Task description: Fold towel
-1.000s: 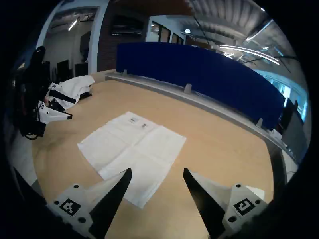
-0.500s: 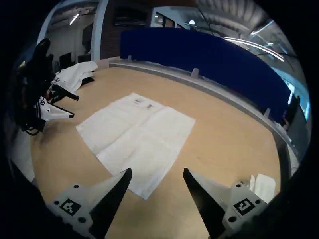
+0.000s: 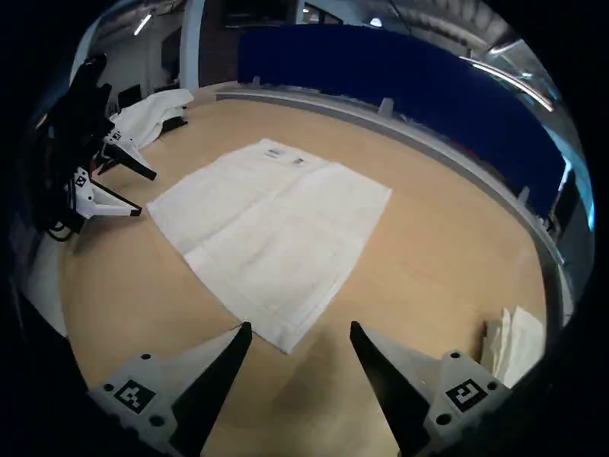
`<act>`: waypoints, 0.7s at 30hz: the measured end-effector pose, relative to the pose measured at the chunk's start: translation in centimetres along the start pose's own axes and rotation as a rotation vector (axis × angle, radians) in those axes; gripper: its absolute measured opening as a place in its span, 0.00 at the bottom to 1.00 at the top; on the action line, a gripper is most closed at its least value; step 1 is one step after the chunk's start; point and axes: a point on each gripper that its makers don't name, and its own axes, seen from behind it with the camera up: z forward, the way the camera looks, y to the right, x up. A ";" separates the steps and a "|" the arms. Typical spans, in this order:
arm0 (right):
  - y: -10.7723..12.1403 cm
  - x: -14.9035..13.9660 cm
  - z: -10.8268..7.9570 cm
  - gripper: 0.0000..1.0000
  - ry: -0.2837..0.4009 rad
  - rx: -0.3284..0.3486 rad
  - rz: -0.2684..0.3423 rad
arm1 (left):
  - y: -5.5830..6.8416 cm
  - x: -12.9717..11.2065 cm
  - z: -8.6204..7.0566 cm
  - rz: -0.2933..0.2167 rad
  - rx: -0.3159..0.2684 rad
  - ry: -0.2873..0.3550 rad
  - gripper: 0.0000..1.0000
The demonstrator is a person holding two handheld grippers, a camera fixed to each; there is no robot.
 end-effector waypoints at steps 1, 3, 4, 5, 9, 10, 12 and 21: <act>-0.1 -0.1 0.0 0.99 -0.003 0.004 0.000 | 0.1 -0.1 0.1 -0.003 -0.004 -0.005 0.95; -0.2 -0.4 0.1 0.99 -0.008 0.012 0.002 | 0.2 -0.3 0.4 -0.010 -0.011 -0.016 0.95; -0.2 -0.5 0.2 0.99 -0.008 0.014 0.004 | 0.2 -0.3 0.5 -0.013 -0.012 -0.021 0.95; -0.2 -0.5 0.3 0.99 -0.009 0.015 0.006 | 0.2 -0.4 0.6 -0.017 -0.012 -0.025 0.95; -0.2 -0.7 0.5 0.97 -0.010 0.015 0.013 | 0.4 -0.6 1.0 -0.031 -0.021 -0.037 0.95; -0.3 -0.7 0.6 0.97 -0.010 0.016 0.014 | 0.5 -0.6 1.0 -0.032 -0.025 -0.041 0.95; -0.3 -0.8 0.7 0.96 -0.012 0.018 0.015 | 0.7 -0.7 1.1 -0.034 -0.032 -0.048 0.94; -0.6 -1.3 1.1 0.79 -0.025 0.038 0.019 | 1.2 -1.1 1.4 -0.038 -0.039 -0.065 0.85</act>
